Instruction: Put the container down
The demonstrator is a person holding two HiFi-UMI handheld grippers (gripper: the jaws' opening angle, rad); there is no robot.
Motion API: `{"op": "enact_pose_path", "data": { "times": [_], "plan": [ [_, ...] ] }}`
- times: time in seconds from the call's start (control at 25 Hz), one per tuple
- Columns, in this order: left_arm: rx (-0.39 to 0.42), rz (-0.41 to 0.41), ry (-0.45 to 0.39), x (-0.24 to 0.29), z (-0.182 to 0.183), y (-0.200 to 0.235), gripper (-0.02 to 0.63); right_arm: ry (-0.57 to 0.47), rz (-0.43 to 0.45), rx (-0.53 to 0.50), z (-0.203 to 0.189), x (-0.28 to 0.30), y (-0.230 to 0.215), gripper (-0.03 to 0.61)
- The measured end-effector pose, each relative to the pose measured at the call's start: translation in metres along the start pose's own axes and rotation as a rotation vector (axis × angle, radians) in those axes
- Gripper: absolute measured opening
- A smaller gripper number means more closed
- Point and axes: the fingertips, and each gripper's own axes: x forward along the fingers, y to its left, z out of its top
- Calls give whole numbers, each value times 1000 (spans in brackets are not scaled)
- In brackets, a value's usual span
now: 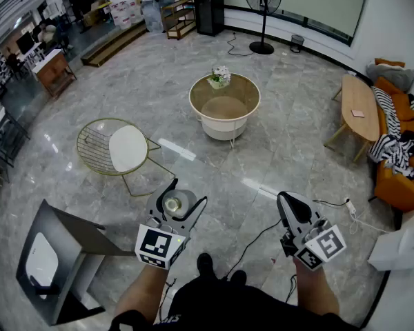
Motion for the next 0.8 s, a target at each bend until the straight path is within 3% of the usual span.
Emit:
{"op": "enact_pose_path", "data": {
  "times": [0.32, 0.8],
  "plan": [
    [2, 15, -8, -7, 11, -66, 334, -1, -9, 32, -1, -82, -4, 11],
    [26, 34, -6, -22, 22, -100, 334, -89, 39, 35, 20, -126, 2, 15]
  ]
}}
